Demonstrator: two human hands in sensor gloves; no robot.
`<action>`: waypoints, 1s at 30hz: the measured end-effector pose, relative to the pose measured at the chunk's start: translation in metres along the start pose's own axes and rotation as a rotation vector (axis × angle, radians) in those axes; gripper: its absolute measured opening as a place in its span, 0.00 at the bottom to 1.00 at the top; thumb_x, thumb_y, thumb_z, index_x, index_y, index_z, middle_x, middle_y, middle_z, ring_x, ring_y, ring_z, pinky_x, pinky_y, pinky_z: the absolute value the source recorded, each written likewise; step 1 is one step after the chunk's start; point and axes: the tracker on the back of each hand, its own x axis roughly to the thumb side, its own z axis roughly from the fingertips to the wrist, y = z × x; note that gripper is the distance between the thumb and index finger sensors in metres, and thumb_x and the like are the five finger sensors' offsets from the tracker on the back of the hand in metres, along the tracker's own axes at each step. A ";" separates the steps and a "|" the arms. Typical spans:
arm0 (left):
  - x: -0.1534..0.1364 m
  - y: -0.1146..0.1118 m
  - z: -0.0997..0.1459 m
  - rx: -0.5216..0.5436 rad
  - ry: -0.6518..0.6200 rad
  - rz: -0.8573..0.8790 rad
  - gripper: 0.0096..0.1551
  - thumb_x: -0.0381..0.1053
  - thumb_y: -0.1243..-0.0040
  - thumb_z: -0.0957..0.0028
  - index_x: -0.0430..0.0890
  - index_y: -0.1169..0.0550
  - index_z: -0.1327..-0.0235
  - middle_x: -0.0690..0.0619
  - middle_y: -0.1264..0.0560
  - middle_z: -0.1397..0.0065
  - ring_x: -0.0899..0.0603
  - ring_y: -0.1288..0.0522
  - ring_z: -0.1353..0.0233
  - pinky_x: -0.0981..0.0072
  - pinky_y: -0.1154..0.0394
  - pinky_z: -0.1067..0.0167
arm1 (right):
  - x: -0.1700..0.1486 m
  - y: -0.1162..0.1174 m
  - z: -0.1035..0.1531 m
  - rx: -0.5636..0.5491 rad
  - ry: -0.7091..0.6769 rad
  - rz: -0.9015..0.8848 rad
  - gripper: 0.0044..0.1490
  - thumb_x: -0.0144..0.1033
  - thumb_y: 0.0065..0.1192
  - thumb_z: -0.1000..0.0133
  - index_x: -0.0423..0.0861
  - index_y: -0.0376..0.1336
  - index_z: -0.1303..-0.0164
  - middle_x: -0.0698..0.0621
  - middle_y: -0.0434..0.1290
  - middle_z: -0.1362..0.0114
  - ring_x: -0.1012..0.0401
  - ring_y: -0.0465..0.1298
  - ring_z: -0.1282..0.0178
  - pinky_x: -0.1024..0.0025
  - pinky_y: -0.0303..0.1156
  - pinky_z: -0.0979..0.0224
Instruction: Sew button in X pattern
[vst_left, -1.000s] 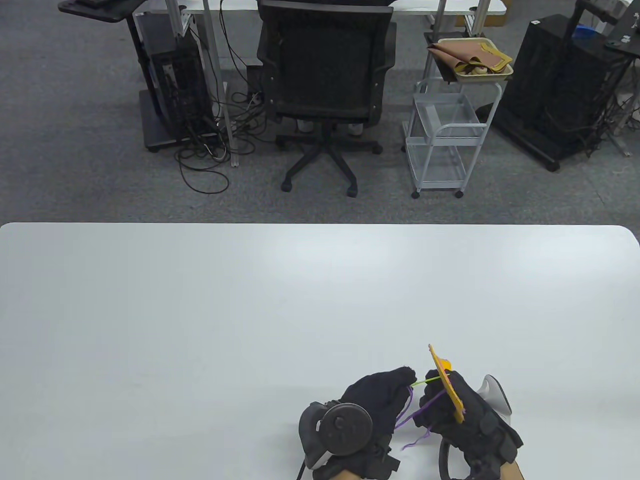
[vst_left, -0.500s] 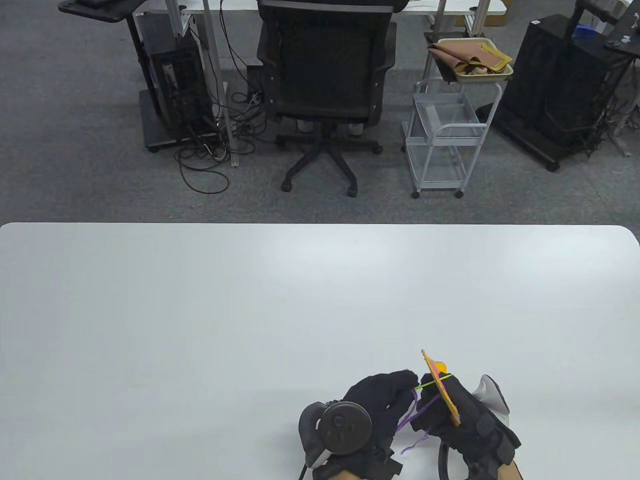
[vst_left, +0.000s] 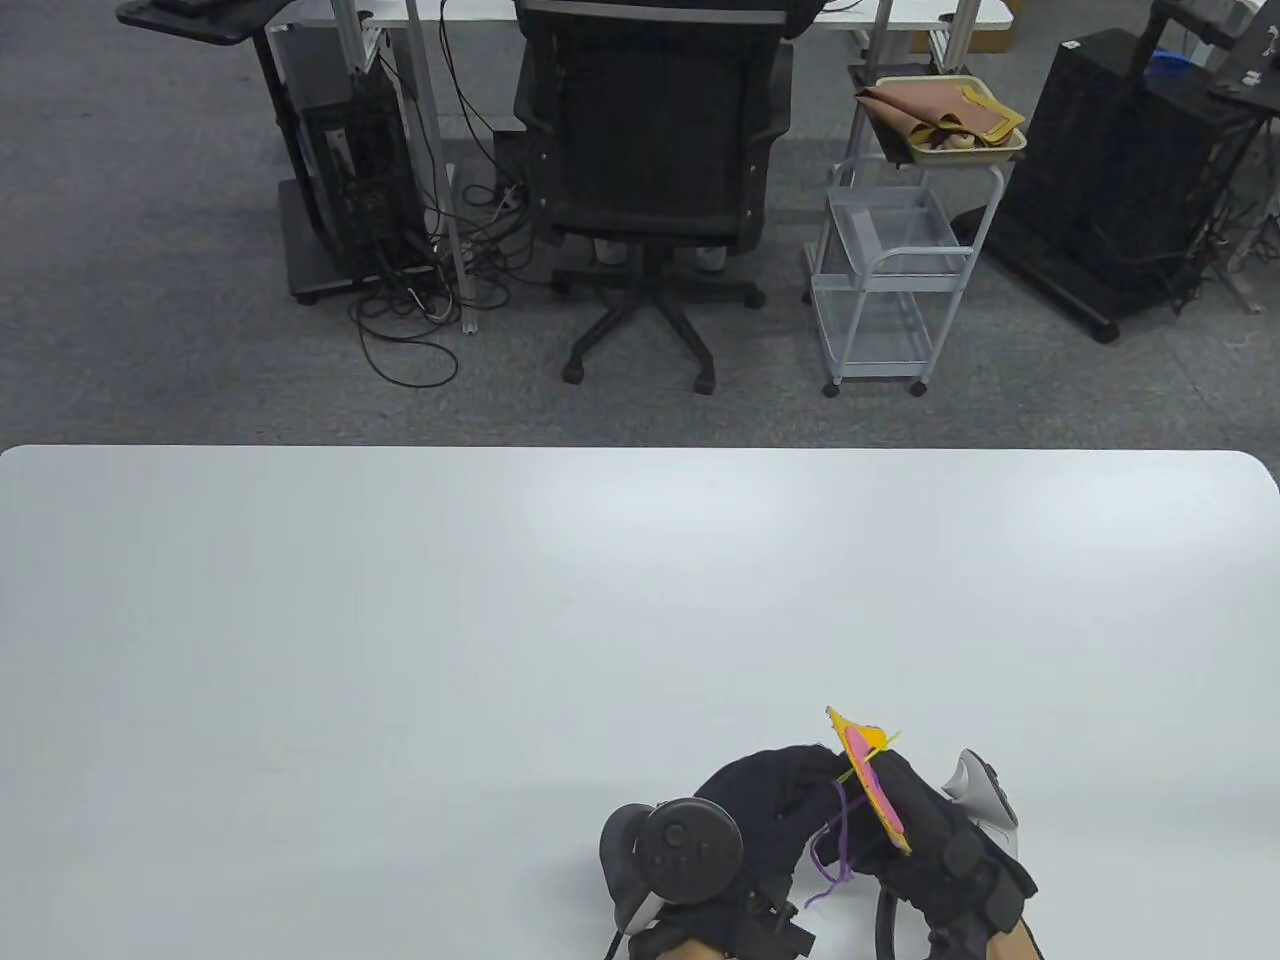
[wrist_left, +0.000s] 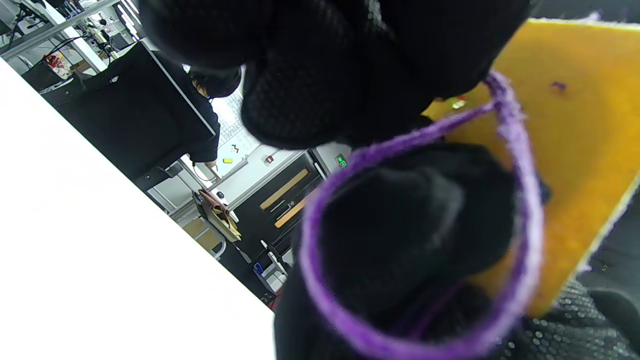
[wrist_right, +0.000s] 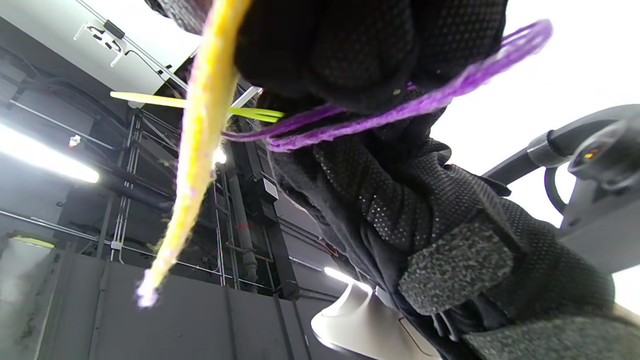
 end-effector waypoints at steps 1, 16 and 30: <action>0.000 0.000 0.000 0.000 0.000 -0.001 0.20 0.57 0.37 0.47 0.50 0.18 0.47 0.56 0.14 0.52 0.52 0.15 0.57 0.58 0.19 0.58 | 0.000 0.000 0.000 -0.004 0.002 0.011 0.27 0.49 0.38 0.36 0.45 0.57 0.34 0.54 0.73 0.51 0.62 0.73 0.51 0.55 0.68 0.30; -0.003 0.001 -0.001 -0.001 0.033 0.076 0.19 0.55 0.36 0.47 0.49 0.16 0.49 0.54 0.14 0.53 0.51 0.15 0.58 0.57 0.19 0.60 | 0.002 -0.005 0.001 -0.067 0.001 0.154 0.27 0.50 0.42 0.37 0.46 0.56 0.33 0.52 0.73 0.50 0.61 0.73 0.49 0.53 0.68 0.30; -0.030 -0.008 -0.001 -0.185 0.198 0.608 0.28 0.59 0.53 0.40 0.45 0.19 0.40 0.46 0.17 0.41 0.44 0.17 0.47 0.51 0.22 0.50 | 0.013 -0.008 0.009 -0.177 -0.029 0.349 0.28 0.49 0.44 0.37 0.46 0.55 0.32 0.52 0.72 0.49 0.60 0.72 0.48 0.53 0.66 0.28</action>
